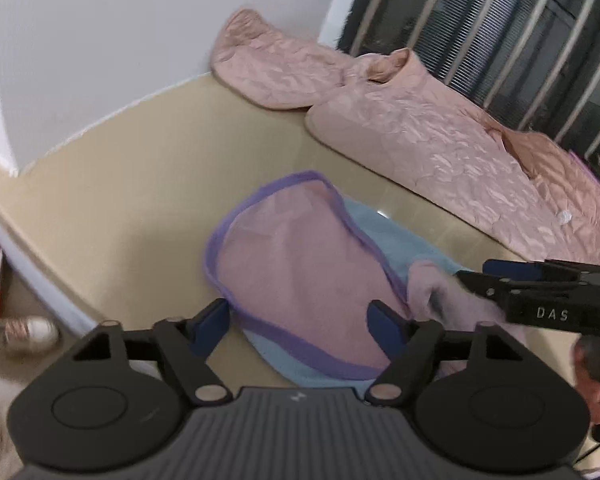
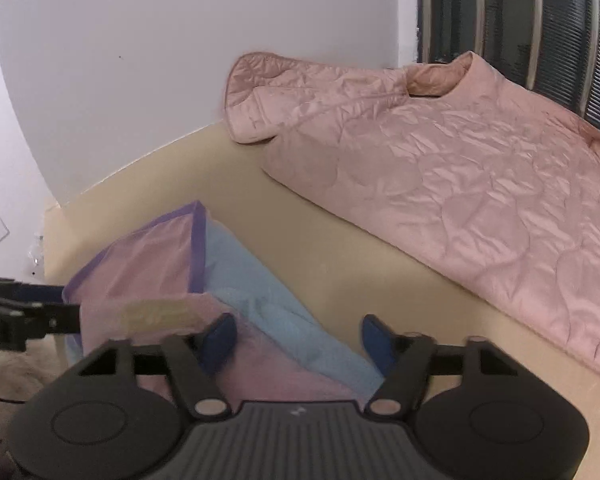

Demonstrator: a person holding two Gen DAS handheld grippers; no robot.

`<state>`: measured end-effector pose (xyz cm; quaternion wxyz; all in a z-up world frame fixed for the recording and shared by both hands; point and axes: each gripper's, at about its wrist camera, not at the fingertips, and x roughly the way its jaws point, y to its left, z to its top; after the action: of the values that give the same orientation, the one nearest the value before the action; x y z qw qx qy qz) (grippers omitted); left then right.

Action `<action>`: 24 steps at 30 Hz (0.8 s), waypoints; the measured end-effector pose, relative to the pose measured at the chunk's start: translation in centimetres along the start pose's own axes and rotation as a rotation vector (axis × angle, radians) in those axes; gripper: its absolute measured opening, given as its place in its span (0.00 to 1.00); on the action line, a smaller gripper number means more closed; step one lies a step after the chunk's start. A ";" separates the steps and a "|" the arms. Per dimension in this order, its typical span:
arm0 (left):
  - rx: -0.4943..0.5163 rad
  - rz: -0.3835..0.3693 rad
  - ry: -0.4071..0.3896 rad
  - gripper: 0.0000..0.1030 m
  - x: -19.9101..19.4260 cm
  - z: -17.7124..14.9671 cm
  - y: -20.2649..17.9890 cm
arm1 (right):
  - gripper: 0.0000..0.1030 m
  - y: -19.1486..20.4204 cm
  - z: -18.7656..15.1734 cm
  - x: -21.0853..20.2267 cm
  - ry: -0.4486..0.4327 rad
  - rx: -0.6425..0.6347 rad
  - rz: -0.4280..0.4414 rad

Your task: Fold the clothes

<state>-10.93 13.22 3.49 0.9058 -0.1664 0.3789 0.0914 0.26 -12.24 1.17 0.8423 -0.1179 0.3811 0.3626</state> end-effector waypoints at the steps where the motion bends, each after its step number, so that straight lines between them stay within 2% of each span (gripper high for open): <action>1: 0.033 0.010 -0.008 0.69 0.2 -0.1 -0.4 | 0.28 -0.1 -0.4 0.0 0.003 0.008 -0.028; 5: 0.138 -0.040 -0.020 0.69 1.7 0.3 -2.5 | 0.27 0.8 -3.2 -2.1 -0.025 0.068 -0.154; 9: 0.226 -0.163 -0.013 0.69 4.0 1.4 -4.9 | 0.28 2.3 -6.5 -5.4 -0.036 0.183 -0.237; 12: 0.214 -0.268 -0.016 0.69 5.6 2.3 -5.7 | 0.30 3.4 -8.8 -8.1 -0.054 0.281 -0.271; 16: 0.102 -0.346 0.009 0.71 6.5 3.3 -4.6 | 0.32 2.2 -9.6 -11.7 -0.179 0.405 -0.203; 19: -0.014 -0.398 0.018 0.74 5.4 3.6 -2.5 | 0.33 2.4 -8.5 -11.7 -0.250 0.338 -0.164; 21: -0.036 -0.415 0.012 0.78 4.2 3.5 -1.7 | 0.33 3.4 -7.2 -10.3 -0.253 0.259 -0.112; 23: -0.027 -0.396 0.007 0.81 3.1 3.1 -1.3 | 0.31 5.2 -6.3 -7.9 -0.192 0.159 -0.053; 24: -0.016 -0.372 0.014 0.82 2.7 2.9 -1.3 | 0.27 6.2 -5.9 -6.5 -0.153 0.107 -0.022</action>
<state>-6.74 13.24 3.76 0.9031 -0.2416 0.3468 -0.0758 -10.30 -14.00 2.34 0.8779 -0.0491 0.3333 0.3404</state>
